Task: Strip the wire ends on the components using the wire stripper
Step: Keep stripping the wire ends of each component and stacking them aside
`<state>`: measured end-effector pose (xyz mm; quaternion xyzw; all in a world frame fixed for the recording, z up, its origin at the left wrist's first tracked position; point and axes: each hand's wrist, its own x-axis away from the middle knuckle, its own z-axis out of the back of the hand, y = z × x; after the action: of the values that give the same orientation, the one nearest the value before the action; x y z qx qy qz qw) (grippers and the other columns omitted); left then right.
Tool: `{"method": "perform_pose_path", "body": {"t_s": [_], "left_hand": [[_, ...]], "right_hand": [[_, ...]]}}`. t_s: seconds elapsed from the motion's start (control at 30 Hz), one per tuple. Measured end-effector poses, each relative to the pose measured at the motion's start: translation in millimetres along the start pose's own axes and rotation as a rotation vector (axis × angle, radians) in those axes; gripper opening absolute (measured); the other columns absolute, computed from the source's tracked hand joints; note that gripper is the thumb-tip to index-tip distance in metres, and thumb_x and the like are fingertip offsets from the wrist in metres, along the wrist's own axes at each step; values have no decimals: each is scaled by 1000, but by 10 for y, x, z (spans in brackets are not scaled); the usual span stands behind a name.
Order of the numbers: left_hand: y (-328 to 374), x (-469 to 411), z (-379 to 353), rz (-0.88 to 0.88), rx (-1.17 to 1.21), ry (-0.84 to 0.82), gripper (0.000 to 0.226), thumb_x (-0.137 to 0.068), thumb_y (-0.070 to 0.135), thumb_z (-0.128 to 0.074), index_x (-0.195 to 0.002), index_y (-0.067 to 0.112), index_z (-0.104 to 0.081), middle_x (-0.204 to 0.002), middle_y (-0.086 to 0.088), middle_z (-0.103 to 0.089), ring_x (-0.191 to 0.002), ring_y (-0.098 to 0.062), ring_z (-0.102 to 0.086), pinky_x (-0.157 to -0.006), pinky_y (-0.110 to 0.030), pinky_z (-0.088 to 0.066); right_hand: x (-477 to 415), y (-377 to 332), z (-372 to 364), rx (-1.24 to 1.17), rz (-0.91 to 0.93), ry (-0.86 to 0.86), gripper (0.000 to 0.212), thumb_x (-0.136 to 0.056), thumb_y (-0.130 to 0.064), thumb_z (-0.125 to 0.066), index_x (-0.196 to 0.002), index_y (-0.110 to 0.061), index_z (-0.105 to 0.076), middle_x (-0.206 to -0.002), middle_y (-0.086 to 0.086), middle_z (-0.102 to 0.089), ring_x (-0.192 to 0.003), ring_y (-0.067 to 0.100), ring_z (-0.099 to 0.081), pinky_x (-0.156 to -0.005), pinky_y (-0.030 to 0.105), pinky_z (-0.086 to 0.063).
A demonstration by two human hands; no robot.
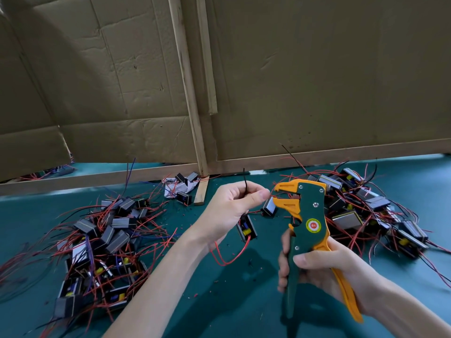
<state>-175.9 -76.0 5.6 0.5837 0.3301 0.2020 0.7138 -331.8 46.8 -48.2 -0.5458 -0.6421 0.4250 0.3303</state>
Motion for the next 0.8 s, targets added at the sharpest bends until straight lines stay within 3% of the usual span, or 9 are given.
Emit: {"method": "perform_pose_path", "body": {"t_s": [0.13,0.3,0.7,0.8], "left_hand": [[15,6,-2,8,-3,-30,15,-74,35,-67,-77,21,-69,-64,17,-60,-58,3,-49,-61,-9,-39],[25,15,-25,24,-23,-10,18,-75,40,-67,-75,23,-68,-60,17,-53,-58,-2,-41,-63,-21,-34],[33,22,-15,18,-68,-35,18,-76,40,-67,-64,28,-63,-60,17,-48,-58,-4,-36,-64,-24,-31],[47,13,2,35,-76,-55,19,-75,39,-67,-59,30,-63,-60,16,-48,-59,-6,-35,-63,-23,-31]], "right_hand": [[11,3,1,18,12,7,33,-67,-16,-86,-90,-5,-66,-79,28,-61,-73,42,-62,-74,53,-53],[9,-5,6,38,23,32,35,-65,-19,-89,-87,-5,-66,-76,28,-60,-70,42,-63,-71,53,-53],[19,-3,35,95,26,49,32,-70,-20,-87,-88,-5,-65,-76,28,-60,-70,42,-62,-71,52,-53],[37,3,21,125,4,70,35,-68,-26,-89,-82,-6,-64,-69,25,-59,-62,38,-61,-64,47,-53]]}}
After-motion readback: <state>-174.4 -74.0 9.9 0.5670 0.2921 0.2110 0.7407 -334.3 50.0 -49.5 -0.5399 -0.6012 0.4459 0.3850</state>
